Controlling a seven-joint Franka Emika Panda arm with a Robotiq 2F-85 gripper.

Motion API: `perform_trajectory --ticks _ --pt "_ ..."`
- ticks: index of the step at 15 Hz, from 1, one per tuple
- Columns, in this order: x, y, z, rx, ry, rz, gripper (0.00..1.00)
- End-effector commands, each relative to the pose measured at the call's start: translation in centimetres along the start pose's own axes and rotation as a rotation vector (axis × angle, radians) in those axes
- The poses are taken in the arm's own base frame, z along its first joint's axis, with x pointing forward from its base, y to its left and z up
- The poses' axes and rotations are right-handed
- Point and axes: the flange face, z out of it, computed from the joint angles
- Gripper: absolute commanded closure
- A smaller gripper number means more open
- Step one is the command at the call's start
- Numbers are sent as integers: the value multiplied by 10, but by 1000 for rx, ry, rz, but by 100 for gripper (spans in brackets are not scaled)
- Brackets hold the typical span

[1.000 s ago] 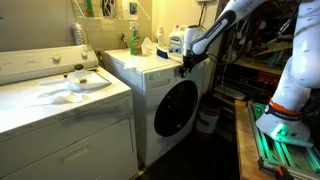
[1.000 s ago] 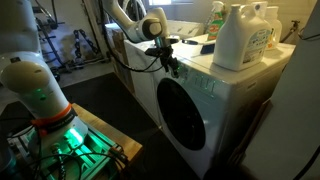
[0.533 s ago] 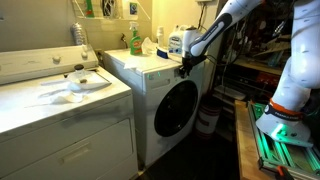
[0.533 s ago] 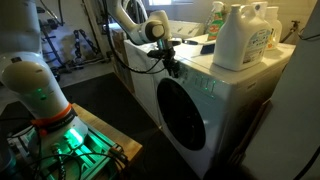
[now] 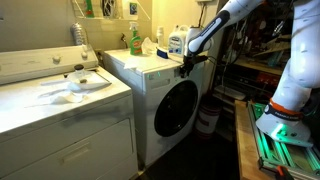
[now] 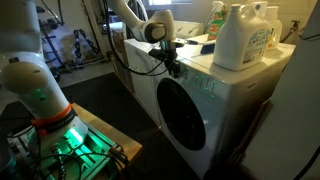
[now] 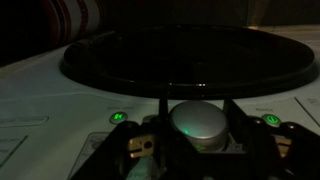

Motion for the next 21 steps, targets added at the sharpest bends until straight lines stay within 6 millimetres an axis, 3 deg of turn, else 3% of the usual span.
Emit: perform_trajectory --ticks 1,9,14,15,16,19,21 --pt "-4 26 0 141 39 13 69" --pt "-5 70 13 473 73 29 69" --pt "-6 85 27 593 45 47 69" --pt "-6 87 26 605 36 46 19" --pt "-9 89 22 589 26 44 17" --pt "-21 92 2 510 22 -11 1" --pt "-34 90 -13 440 1 -69 0"
